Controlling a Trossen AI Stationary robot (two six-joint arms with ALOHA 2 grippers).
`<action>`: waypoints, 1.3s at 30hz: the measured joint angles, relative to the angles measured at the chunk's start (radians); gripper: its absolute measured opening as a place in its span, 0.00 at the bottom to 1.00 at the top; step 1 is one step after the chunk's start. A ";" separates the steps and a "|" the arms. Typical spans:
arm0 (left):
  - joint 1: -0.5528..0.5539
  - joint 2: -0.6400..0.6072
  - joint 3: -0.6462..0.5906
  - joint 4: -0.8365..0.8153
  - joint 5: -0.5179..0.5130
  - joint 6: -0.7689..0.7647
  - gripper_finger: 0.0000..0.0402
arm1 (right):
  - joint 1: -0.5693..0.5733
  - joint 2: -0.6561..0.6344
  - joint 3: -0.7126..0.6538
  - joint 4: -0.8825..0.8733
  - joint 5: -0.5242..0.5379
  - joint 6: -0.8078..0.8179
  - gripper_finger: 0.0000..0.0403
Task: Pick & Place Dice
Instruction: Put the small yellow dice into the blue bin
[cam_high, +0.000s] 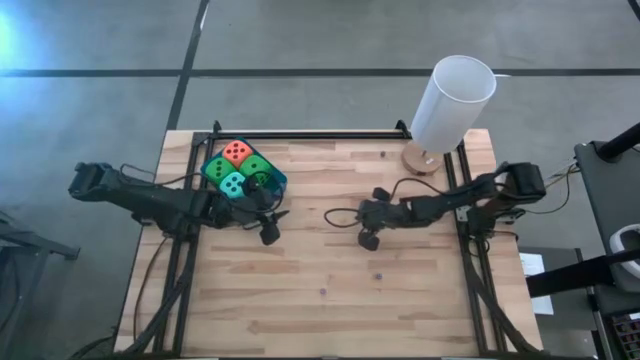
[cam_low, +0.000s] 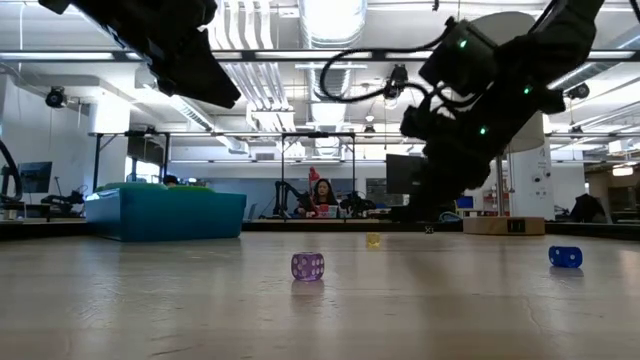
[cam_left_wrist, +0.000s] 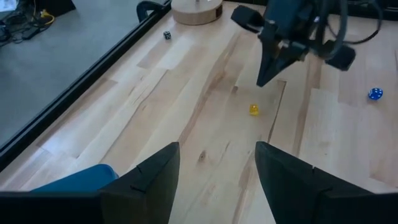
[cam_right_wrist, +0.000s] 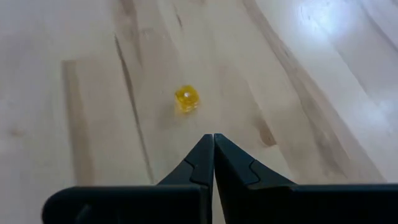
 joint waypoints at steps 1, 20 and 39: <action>0.000 0.000 0.000 0.000 0.000 0.000 0.53 | -0.004 0.011 0.000 0.006 -0.001 -0.003 0.02; 0.000 0.000 -0.001 -0.003 0.000 -0.001 0.46 | -0.018 0.179 0.129 0.021 -0.034 -0.038 0.02; 0.000 0.000 -0.001 -0.004 0.001 -0.003 0.51 | -0.018 0.343 0.325 0.030 -0.070 -0.114 0.02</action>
